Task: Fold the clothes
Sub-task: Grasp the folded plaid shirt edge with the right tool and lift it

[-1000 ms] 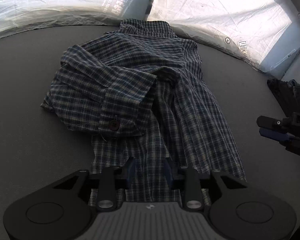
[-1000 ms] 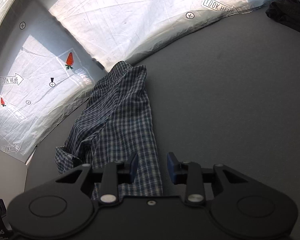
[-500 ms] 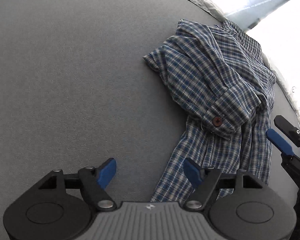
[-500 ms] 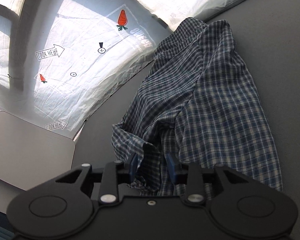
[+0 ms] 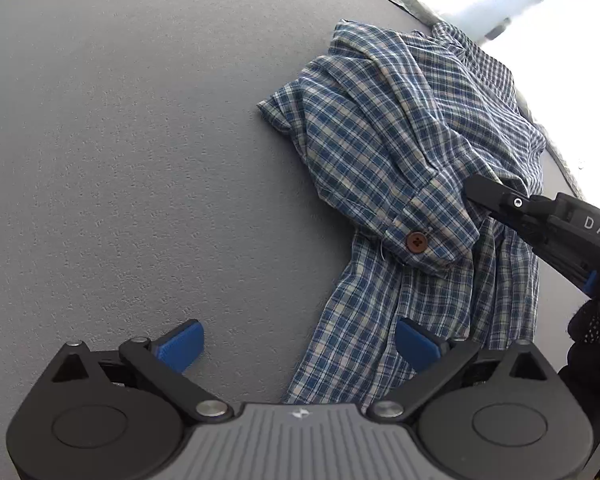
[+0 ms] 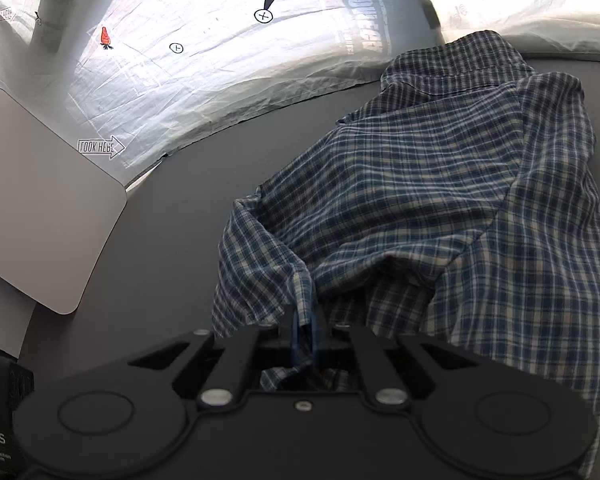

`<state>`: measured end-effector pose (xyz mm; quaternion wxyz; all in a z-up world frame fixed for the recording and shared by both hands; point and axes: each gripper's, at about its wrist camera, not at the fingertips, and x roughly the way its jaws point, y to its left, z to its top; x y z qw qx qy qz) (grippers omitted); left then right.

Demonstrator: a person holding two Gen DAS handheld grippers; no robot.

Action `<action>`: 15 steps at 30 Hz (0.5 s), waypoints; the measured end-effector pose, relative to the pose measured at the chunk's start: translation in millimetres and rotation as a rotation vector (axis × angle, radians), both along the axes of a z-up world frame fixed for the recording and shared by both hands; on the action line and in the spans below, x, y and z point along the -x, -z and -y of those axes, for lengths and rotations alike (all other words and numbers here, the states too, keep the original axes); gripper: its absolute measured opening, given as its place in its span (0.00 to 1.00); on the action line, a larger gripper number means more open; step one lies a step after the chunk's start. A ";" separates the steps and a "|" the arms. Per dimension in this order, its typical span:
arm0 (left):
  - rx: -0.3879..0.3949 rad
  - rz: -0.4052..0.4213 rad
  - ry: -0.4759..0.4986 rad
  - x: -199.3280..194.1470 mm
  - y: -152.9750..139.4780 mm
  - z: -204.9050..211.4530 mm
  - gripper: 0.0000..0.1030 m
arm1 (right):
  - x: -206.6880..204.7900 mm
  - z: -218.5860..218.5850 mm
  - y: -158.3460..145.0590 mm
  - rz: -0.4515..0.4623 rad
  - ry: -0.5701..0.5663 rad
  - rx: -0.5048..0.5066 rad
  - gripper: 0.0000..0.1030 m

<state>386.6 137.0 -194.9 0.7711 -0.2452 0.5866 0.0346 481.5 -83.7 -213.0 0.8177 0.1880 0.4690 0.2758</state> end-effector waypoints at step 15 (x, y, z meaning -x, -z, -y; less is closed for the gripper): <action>-0.091 0.020 0.054 62.8 -20.2 25.3 0.97 | 135.3 119.9 -16.7 -0.147 0.462 -0.499 0.02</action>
